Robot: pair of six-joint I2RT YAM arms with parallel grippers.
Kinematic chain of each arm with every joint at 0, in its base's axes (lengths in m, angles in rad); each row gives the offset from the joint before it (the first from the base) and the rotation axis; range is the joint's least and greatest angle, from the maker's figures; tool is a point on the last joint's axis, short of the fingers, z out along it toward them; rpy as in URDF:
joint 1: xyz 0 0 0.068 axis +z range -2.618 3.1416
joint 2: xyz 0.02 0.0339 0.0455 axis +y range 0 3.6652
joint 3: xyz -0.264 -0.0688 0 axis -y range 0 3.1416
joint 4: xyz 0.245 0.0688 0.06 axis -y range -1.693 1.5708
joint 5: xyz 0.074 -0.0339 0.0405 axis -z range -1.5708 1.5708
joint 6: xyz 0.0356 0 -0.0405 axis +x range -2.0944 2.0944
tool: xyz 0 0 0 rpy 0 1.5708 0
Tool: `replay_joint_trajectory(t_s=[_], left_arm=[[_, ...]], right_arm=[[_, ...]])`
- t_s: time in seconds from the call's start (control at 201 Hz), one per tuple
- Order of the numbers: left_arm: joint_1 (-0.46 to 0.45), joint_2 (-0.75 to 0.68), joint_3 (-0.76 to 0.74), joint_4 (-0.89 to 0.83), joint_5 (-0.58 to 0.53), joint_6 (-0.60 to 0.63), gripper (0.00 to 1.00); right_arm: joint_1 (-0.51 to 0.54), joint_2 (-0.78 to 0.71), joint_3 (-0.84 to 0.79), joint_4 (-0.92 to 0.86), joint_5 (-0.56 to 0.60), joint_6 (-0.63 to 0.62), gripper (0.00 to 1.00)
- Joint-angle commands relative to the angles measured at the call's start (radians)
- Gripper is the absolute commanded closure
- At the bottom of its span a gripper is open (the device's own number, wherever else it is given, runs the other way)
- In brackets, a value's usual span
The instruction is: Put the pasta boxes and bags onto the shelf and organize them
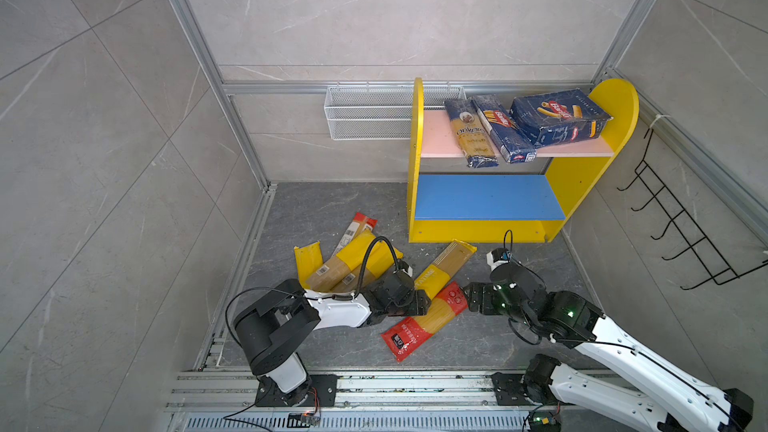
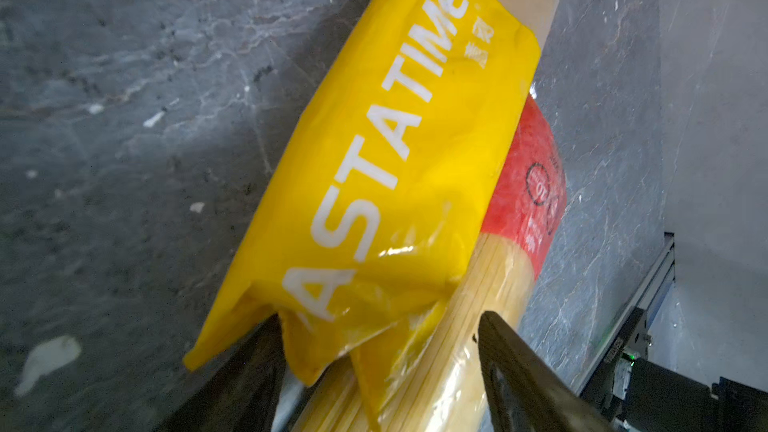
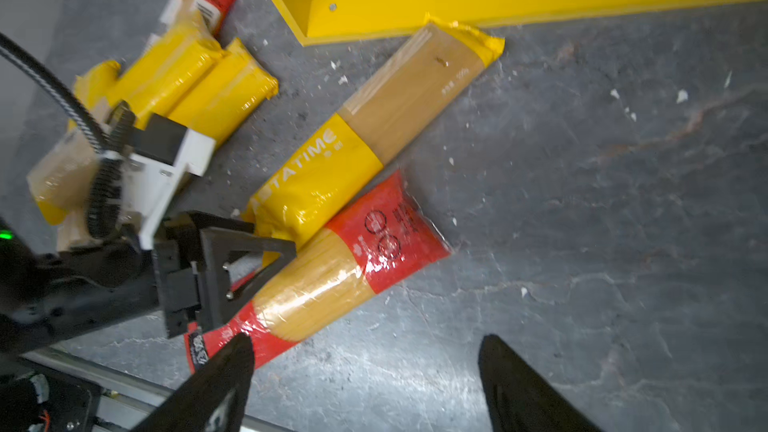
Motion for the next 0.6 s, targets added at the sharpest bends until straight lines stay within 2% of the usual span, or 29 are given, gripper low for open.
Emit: replay_joint_trajectory(t_s=[0.0, 0.174, 0.319, 0.433, 0.592], left_arm=[[-0.005, -0.139, -0.045, -0.189, -0.039, 0.029, 0.22], [-0.007, -0.406, -0.158, -0.371, -0.089, 0.001, 0.22], [-0.042, -0.567, -0.245, -0.439, -0.071, -0.06, 0.3], [-0.101, -0.607, -0.279, -0.459, -0.083, -0.096, 0.37], [-0.18, -0.553, -0.297, -0.428, -0.096, -0.127, 0.45]], right_arm=[[0.037, -0.011, -0.051, -0.055, 0.018, 0.083, 0.13], [0.069, 0.008, -0.066, -0.029, 0.025, 0.108, 0.13], [0.073, 0.038, -0.047, -0.014, 0.038, 0.1, 0.13], [0.073, 0.056, -0.016, -0.014, 0.054, 0.088, 0.13], [0.073, 0.068, 0.017, -0.02, 0.061, 0.081, 0.13]])
